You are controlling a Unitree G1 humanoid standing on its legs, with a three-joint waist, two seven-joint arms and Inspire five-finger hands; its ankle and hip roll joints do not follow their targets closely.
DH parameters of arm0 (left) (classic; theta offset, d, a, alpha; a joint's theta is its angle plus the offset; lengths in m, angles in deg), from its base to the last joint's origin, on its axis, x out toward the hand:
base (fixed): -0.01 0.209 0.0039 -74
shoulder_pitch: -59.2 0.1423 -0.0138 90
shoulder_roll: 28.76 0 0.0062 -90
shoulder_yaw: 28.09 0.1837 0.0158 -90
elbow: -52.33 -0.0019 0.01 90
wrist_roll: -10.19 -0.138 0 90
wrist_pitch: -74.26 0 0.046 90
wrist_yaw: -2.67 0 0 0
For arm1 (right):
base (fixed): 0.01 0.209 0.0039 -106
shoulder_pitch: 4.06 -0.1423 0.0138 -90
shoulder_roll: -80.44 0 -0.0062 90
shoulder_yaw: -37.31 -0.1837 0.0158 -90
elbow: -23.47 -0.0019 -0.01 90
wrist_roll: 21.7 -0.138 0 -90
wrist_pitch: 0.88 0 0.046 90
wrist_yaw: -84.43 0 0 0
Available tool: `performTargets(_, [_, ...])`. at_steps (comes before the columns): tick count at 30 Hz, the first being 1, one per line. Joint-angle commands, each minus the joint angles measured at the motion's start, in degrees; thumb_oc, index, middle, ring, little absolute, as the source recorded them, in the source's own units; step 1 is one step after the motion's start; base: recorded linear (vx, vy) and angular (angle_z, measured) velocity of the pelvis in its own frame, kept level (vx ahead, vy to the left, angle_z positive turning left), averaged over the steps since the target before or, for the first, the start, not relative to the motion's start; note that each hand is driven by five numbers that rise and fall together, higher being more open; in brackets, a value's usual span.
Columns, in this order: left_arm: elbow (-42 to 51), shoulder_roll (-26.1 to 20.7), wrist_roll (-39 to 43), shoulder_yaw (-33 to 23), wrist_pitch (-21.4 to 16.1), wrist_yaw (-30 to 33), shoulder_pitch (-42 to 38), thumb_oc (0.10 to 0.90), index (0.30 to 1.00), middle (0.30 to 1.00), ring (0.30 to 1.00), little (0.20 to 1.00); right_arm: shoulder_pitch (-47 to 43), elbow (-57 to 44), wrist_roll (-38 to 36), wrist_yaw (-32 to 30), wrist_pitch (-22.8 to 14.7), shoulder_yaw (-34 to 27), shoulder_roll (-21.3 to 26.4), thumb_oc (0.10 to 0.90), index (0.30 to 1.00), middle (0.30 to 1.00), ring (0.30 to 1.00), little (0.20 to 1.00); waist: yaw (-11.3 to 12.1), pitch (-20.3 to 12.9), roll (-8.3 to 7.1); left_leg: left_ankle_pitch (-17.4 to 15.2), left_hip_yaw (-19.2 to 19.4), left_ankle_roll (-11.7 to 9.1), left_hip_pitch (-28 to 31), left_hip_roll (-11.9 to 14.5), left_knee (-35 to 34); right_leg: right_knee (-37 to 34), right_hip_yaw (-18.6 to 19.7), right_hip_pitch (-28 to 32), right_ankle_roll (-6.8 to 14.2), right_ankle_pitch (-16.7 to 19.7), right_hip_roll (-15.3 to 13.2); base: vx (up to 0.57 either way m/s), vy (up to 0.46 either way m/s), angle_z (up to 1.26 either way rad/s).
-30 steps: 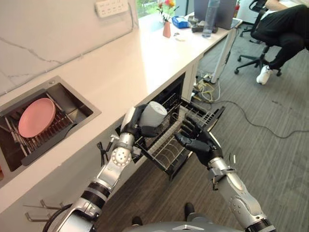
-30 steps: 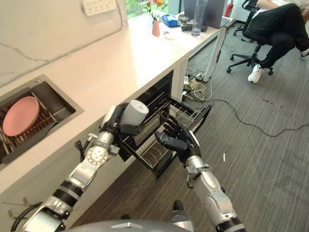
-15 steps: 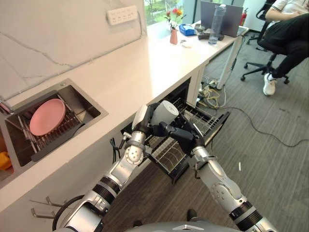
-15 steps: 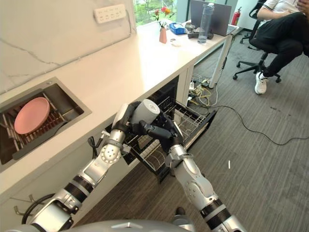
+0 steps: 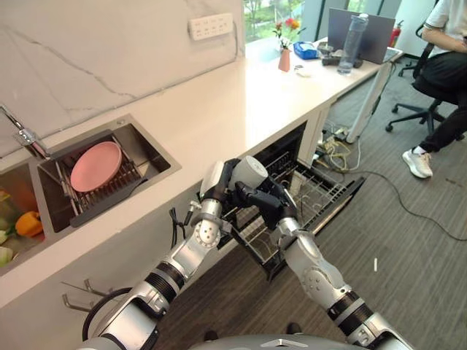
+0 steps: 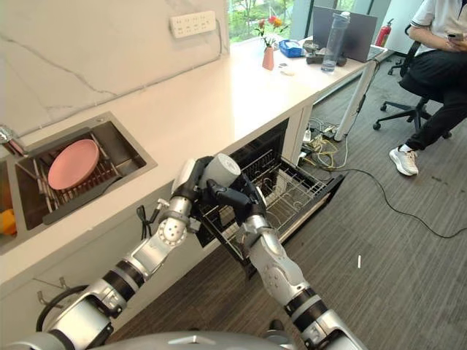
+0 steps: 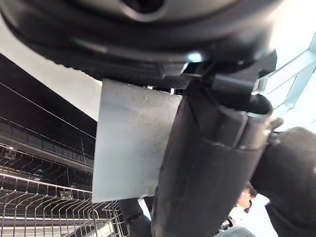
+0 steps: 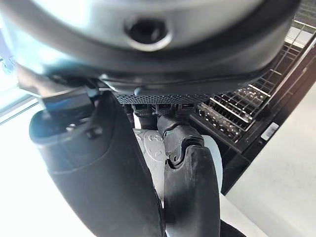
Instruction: Place the dishes in the dishwasher.
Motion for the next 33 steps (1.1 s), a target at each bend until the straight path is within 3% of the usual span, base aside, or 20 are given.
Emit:
performTargets(1, [-4.0,6.8,-6.3,9.3,-6.0,1.1,-17.8,0.4,0.3,0.3,0.3,0.3,-14.0,0.1,-3.8,1.3,-5.9,2.8,-11.7,0.8,0.9,0.9,0.9,0.9,0.7,-1.1,-2.36,-4.0,-1.1,-1.9,1.8,0.7,0.3,1.1,-1.2,-0.2,5.3,-2.0,-4.9,0.0,0.012,0.17])
performTargets(6, [-4.7,9.4,-6.2,12.0,-6.9,0.7,-19.3,0.4,0.3,0.3,0.3,0.3,-16.9,4.5,-4.2,0.5,-7.2,2.2,-13.8,0.8,0.9,0.9,0.9,0.9,1.2,-1.2,-2.32,-3.8,-1.6,-1.9,1.4,0.5,0.3,1.1,-1.6,-0.1,5.3,-2.1,-5.1,0.0,0.004,0.04])
performTargets(11, [-1.4,9.1,-2.9,13.5,-9.5,-3.3,-18.6,0.4,0.3,0.3,0.3,0.3,-18.5,7.8,-1.5,5.5,-6.6,0.3,-10.8,0.8,0.9,0.9,0.9,0.9,1.8,-1.1,-2.54,-3.7,-2.1,-1.8,1.1,0.5,0.3,1.1,-2.2,-0.1,5.6,-2.3,-5.3,0.0,0.0,0.02])
performTargets(17, [-1.5,9.1,-0.8,13.3,-9.0,-4.2,-18.3,0.4,0.3,0.3,0.3,0.3,-18.4,10.1,-3.2,6.3,-7.4,-0.8,-10.4,0.8,0.9,0.9,0.9,0.9,1.8,-1.3,-2.63,-3.9,-2.0,-1.7,1.4,0.5,0.3,1.1,-2.3,0.1,5.7,-2.3,-5.4,0.0,0.002,0.1])
performTargets(19, [-2.2,9.4,-0.7,13.2,-8.8,-4.0,-18.6,0.4,0.3,0.3,0.3,0.3,-18.7,10.9,-3.9,6.0,-7.7,-1.1,-11.0,0.516,0.474,0.474,0.474,0.474,1.7,-1.3,-2.6,-4.0,-2.0,-1.7,1.5,0.5,0.3,1.1,-2.2,0.1,5.7,-2.3,-5.5,0.0,0.0,0.0])
performTargets(20, [-2.3,9.5,-0.7,13.2,-8.8,-4.0,-18.6,0.4,0.3,0.3,0.3,0.3,-18.7,10.9,-3.9,6.0,-7.7,-1.2,-11.0,0.433,0.349,0.349,0.349,0.349,1.7,-1.2,-2.6,-4.0,-1.9,-1.7,1.5,0.5,0.3,1.1,-2.2,0.1,5.7,-2.3,-5.5,0.0,0.0,0.0])
performTargets(21, [-2.6,9.7,-0.7,13.3,-8.7,-4.0,-18.8,0.4,0.3,0.3,0.3,0.3,-18.7,11.1,-4.1,5.9,-7.7,-1.3,-11.2,0.4,0.3,0.3,0.3,0.3,1.6,-1.3,-2.57,-4.0,-1.9,-1.7,1.5,0.5,0.3,1.1,-2.2,0.1,5.8,-2.3,-5.5,0.0,0.0,0.0])
performTargets(33, [-3.9,9.9,0.1,13.3,-8.4,-2.8,-18.7,0.4,0.3,0.3,0.3,0.3,-19.2,9.3,-1.0,1.8,-11.0,-4.2,-11.8,0.4,0.3,0.3,0.3,0.3,1.2,-1.5,-2.05,-4.3,-2.0,-1.6,1.9,0.4,0.3,1.0,-2.3,0.3,5.7,-2.4,-5.5,0.0,0.0,0.0])
